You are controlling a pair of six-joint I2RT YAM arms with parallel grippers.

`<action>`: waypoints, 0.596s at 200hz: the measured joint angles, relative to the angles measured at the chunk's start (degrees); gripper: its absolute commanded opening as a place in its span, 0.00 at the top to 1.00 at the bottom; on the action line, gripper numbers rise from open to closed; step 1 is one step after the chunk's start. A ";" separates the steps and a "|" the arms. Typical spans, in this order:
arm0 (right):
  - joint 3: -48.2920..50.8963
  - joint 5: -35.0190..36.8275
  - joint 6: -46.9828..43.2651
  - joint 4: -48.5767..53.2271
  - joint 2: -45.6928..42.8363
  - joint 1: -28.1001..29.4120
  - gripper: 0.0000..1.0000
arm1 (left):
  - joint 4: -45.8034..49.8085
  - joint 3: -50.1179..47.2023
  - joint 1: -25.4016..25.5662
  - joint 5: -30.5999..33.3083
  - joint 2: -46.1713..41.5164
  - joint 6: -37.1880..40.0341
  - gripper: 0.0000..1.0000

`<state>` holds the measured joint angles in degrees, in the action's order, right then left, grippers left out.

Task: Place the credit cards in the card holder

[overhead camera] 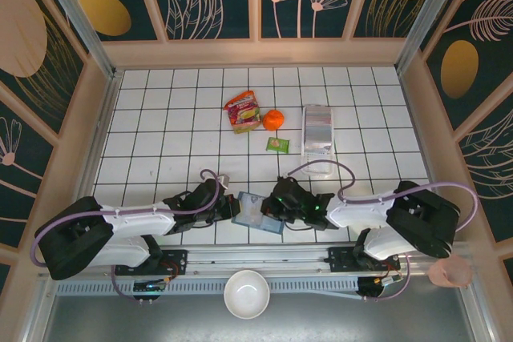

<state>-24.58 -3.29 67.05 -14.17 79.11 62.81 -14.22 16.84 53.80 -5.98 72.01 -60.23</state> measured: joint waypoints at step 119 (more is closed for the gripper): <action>-7.32 3.39 1.90 3.85 5.70 2.58 0.82 | 5.25 -1.33 0.00 2.75 -7.67 -0.24 0.82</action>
<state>-31.90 0.10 68.95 -10.33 84.82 65.39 -8.97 15.51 53.80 -3.22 64.34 -60.47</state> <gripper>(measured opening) 0.065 0.151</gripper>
